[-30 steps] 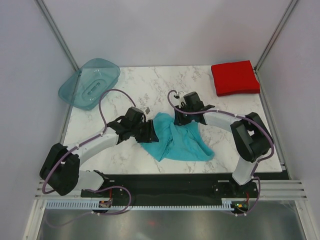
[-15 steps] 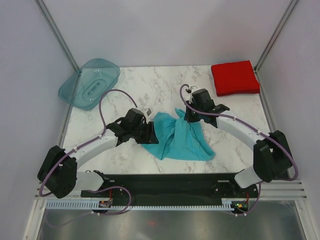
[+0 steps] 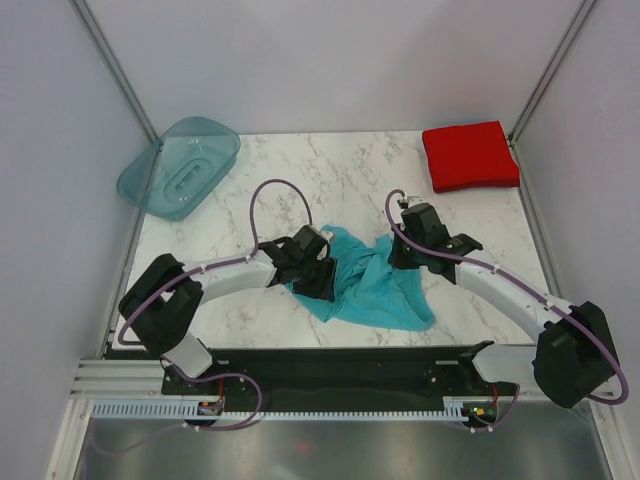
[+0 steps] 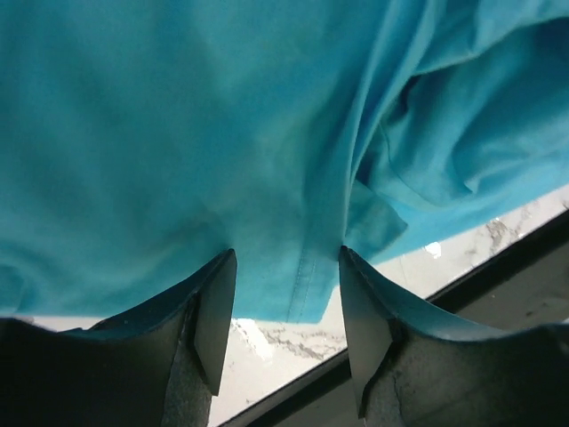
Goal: Fold and stack the t-shirts
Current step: Flatten the tshirt out
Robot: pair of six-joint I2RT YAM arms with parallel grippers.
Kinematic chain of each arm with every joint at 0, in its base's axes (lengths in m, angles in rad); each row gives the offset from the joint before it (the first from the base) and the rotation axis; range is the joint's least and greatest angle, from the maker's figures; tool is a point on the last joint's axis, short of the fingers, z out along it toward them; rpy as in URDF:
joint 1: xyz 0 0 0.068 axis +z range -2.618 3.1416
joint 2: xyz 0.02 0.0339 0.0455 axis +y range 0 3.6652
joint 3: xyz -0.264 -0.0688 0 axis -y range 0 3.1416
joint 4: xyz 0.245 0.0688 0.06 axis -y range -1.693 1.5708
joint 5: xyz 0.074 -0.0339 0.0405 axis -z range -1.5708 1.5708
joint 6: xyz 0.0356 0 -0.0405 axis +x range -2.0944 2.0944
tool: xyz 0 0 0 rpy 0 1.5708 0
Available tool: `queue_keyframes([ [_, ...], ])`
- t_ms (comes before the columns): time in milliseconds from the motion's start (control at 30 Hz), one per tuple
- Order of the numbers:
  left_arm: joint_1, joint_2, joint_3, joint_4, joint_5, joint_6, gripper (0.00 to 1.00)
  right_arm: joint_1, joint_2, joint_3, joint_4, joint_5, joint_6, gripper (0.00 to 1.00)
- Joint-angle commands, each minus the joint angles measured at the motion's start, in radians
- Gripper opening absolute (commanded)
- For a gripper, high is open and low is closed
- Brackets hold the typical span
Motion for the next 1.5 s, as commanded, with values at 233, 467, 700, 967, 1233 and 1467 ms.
queue_keyframes([
  [233, -0.019, 0.105, 0.105, -0.018, -0.122, 0.029, 0.02, 0.000, -0.045, -0.028, 0.033, 0.002, 0.005, 0.18],
  [467, -0.011, -0.002, 0.134, -0.061, -0.183, -0.020, 0.02, -0.002, -0.042, -0.057, 0.090, -0.074, -0.001, 0.27],
  [700, -0.012, -0.010, 0.140, -0.083, -0.162, -0.043, 0.02, -0.002, -0.004, -0.077, 0.182, -0.059, -0.002, 0.00],
  [967, 0.075, -0.103, 0.339, -0.288, -0.306, 0.012, 0.02, -0.002, -0.067, 0.158, -0.044, 0.226, 0.011, 0.00],
  [1233, 0.386, -0.206, 0.715, -0.443, -0.243, 0.061, 0.02, -0.006, -0.126, 0.560, -0.239, 0.531, 0.007, 0.00],
  [1467, 0.584, -0.231, 0.643, -0.474, -0.036, 0.068, 0.02, -0.008, -0.238, 0.497, -0.296, 0.515, 0.043, 0.00],
])
